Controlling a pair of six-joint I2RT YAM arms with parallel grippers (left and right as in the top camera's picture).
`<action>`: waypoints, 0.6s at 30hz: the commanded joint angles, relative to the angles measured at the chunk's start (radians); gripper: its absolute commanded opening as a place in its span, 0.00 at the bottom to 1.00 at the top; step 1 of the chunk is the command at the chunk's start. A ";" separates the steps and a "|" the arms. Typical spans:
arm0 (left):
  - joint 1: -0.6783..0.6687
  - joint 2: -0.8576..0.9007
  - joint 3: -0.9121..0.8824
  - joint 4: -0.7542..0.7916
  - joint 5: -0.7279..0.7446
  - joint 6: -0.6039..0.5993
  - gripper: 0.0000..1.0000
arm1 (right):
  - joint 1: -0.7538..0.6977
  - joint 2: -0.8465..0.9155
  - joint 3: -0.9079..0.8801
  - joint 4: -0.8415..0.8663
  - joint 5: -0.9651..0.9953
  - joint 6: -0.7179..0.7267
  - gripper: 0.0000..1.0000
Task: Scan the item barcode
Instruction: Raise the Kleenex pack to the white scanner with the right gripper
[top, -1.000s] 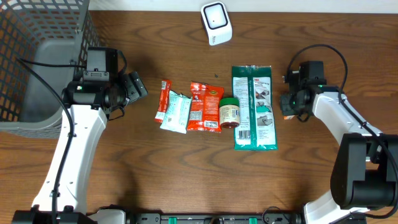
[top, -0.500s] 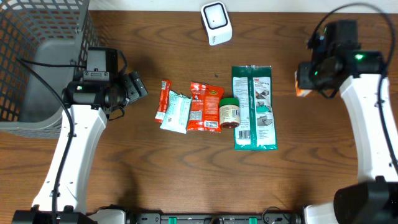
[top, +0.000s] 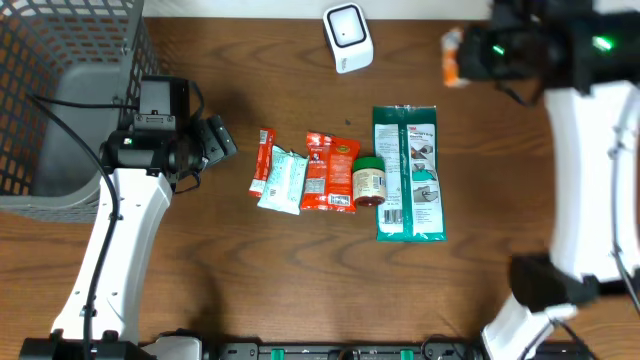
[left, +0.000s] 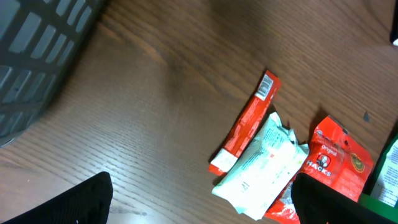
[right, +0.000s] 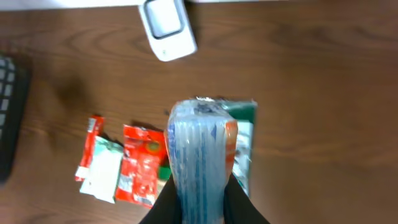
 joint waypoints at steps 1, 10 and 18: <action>0.003 0.004 0.011 -0.003 -0.012 0.017 0.92 | 0.063 0.197 0.127 0.026 -0.009 0.023 0.01; 0.003 0.004 0.011 -0.003 -0.012 0.017 0.92 | 0.106 0.515 0.168 0.385 -0.005 -0.003 0.01; 0.003 0.004 0.011 -0.003 -0.012 0.017 0.92 | 0.133 0.691 0.168 0.651 0.029 -0.011 0.01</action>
